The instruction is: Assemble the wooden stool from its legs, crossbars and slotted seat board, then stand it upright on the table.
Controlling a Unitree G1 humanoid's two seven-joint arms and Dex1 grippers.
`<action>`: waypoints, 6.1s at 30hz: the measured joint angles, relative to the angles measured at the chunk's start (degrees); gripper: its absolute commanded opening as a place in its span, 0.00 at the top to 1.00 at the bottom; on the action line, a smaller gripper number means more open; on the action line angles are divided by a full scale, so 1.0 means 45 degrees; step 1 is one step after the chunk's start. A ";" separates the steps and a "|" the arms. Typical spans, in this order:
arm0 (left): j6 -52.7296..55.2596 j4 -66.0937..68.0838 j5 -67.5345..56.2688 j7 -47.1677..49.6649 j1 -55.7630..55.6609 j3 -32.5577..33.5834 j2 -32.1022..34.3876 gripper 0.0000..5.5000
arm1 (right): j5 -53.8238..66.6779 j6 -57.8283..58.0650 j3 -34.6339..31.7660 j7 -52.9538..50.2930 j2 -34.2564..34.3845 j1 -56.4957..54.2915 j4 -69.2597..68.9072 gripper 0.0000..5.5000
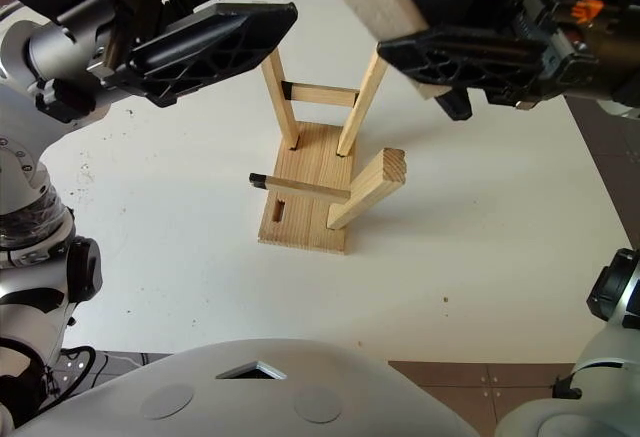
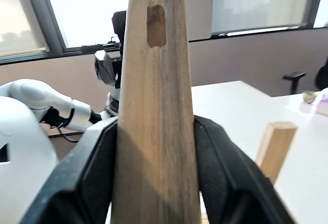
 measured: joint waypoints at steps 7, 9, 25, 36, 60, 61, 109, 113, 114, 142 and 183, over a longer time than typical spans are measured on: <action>-0.0026 0.0030 -0.0403 0.0116 -0.0114 0.0040 -0.0049 0.36 | -0.1945 -0.0535 0.0979 0.2047 -0.0331 0.0256 -0.0618 0.63; -0.0029 0.0040 -0.0426 0.0157 -0.0139 0.0040 -0.0049 0.40 | -0.2354 -0.0710 0.1048 0.2422 -0.0364 0.0254 -0.0593 0.63; -0.0577 -0.0214 0.0326 -0.0620 0.0389 -0.0187 0.0016 0.62 | -0.3706 -0.1039 0.1479 0.3373 -0.0293 -0.0322 -0.0338 0.63; -0.1118 0.0004 0.0189 -0.0182 0.0423 0.0122 -0.0378 0.63 | -0.4915 -0.1768 0.1762 0.3062 0.0176 -0.0695 -0.0206 0.48; -0.3069 0.1780 0.5564 -0.6772 0.4722 0.2796 0.5269 0.63 | -0.7886 -0.4358 -0.2904 0.1812 0.0172 0.6678 0.1733 0.48; -0.3247 0.1647 0.5739 -0.7054 0.5195 0.2853 0.5305 0.63 | -0.7882 -0.4359 -0.3025 0.1775 0.0218 0.6908 0.1575 0.48; -0.5636 -0.0456 0.7837 -0.6448 0.9230 -0.0332 0.2590 0.63 | -0.8636 -0.5293 -0.0927 0.1367 0.0520 0.7371 0.0280 0.48; -0.5875 -0.0281 0.8230 -0.6279 0.9230 -0.0718 0.2336 0.63 | -0.8709 -0.5406 -0.0741 0.1442 0.0519 0.7237 0.0342 0.48; -0.5911 -0.0221 0.8278 -0.6175 0.9230 -0.0793 0.2304 0.63 | -0.8724 -0.5417 -0.0687 0.1447 0.0520 0.7237 0.0342 0.48; -0.4120 0.2848 0.9376 -0.5661 0.3907 -0.3885 0.2756 0.63 | -0.8656 -0.5416 0.0006 0.0467 0.1290 0.8237 -0.1555 0.48; -0.4067 0.4658 0.8909 -0.7842 0.2023 -0.5149 0.3763 0.63 | -1.5785 -1.2774 0.5546 -0.1049 0.5630 0.4881 0.4831 0.48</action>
